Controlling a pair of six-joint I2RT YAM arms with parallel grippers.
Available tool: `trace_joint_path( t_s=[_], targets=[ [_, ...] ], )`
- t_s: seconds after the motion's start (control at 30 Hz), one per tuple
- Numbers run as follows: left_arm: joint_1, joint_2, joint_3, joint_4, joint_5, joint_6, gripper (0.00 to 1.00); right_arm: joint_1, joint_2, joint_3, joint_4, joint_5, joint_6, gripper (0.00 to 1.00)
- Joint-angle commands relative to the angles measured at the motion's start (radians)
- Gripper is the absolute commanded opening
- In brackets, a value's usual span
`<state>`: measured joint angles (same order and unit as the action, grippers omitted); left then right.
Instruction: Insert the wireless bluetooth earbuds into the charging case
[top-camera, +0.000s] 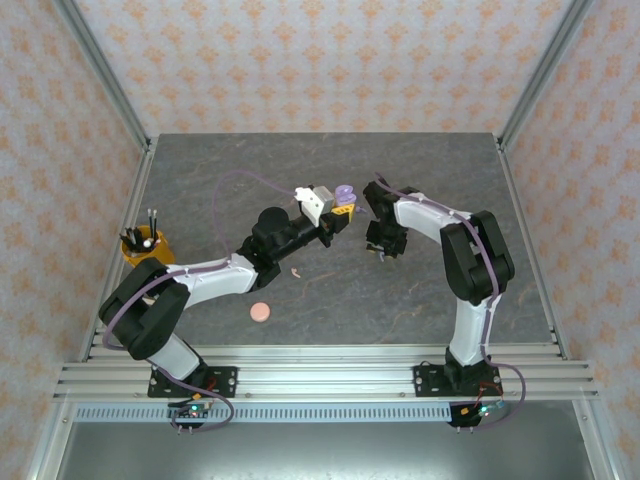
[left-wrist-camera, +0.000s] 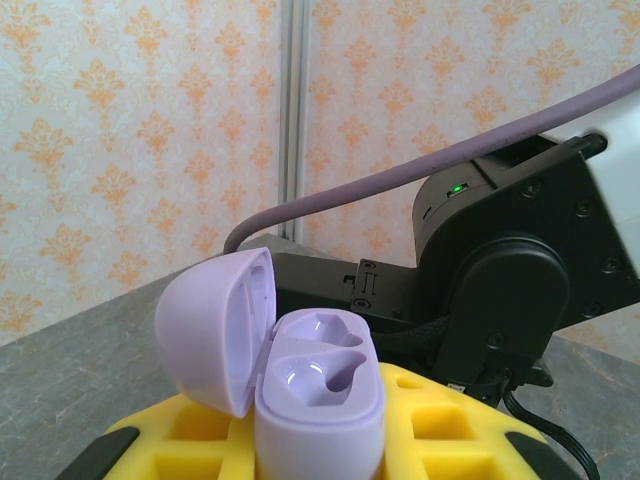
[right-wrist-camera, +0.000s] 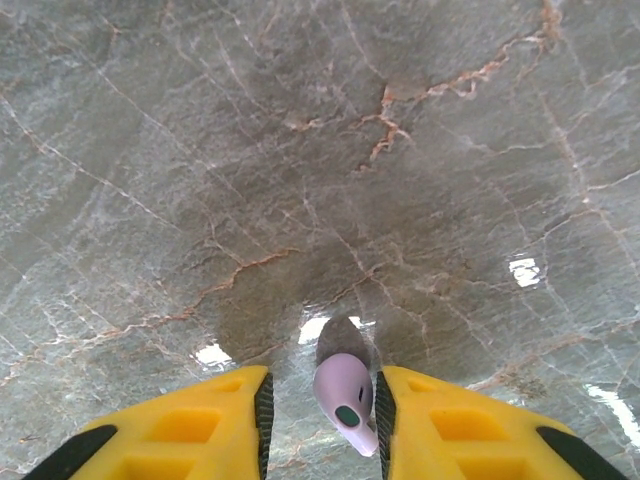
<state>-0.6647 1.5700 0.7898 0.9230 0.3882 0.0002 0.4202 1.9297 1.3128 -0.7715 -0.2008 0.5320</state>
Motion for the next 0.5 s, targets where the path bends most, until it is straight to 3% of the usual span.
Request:
trace_joint_path(
  t_s=[0.0,0.47],
  targets=[
    [0.009,-0.025,-0.008,0.011,0.002,0.011,0.00,0.000,0.003,-0.018,-0.041,0.027,0.016,0.34],
    [0.010,-0.024,-0.003,0.007,0.002,0.004,0.00,0.000,0.055,-0.021,-0.031,0.045,-0.023,0.32]
  ],
)
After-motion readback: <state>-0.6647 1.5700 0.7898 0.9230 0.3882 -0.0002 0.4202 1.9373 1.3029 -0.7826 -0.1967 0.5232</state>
